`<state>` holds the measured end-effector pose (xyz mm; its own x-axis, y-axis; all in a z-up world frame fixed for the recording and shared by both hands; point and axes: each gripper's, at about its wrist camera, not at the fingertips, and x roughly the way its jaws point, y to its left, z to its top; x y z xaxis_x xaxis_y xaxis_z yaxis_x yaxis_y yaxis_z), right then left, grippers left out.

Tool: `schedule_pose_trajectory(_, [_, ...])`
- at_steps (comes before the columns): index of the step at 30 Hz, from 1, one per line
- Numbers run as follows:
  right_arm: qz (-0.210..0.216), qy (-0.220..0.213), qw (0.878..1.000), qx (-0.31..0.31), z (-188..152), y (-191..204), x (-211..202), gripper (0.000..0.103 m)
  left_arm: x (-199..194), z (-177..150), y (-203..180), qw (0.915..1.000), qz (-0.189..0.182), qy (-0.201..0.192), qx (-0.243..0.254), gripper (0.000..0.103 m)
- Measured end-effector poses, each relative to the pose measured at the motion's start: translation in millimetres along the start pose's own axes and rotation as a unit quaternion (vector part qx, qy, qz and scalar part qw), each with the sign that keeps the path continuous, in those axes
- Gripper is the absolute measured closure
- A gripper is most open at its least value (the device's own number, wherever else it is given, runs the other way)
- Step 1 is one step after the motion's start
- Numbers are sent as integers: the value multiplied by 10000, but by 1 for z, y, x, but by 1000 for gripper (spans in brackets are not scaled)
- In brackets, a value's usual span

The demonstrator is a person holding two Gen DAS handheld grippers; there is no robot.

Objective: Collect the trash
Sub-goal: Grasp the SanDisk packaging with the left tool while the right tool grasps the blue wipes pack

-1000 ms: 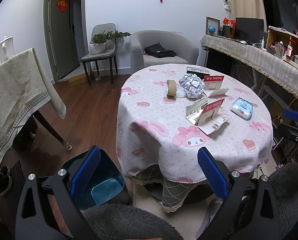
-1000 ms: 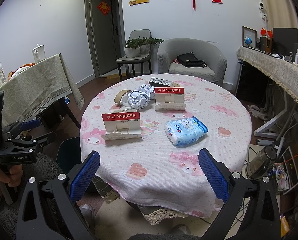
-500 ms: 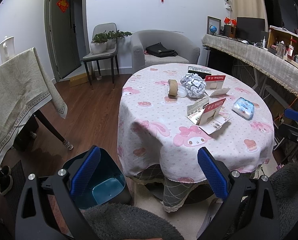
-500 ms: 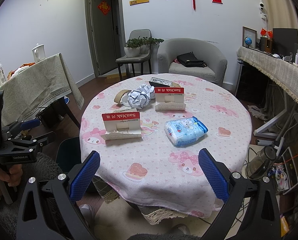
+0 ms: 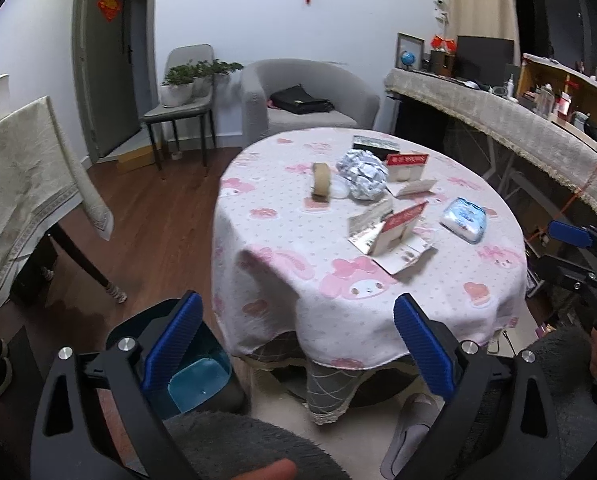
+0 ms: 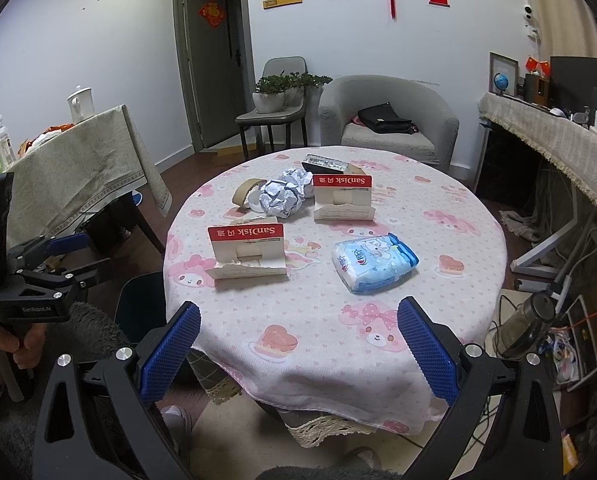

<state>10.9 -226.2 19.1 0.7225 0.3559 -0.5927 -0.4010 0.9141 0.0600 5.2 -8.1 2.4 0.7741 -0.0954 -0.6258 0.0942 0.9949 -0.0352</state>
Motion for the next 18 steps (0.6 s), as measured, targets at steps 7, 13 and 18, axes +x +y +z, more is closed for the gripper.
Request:
schedule_pose_trajectory(7, [-57,-1,10000,46,4,-5,-2,3,12,4,-16,9995,-266,85,116,23])
schedule_pose_trajectory(13, [-117,35,9997,233,2,-22,-9,3,27,16,-35,9985,-518,92,177,14])
schedule_pose_trajectory(18, [-211,82,9991,358,0,-36,-12,3,43,28,-49,9976,-630,112,256,11])
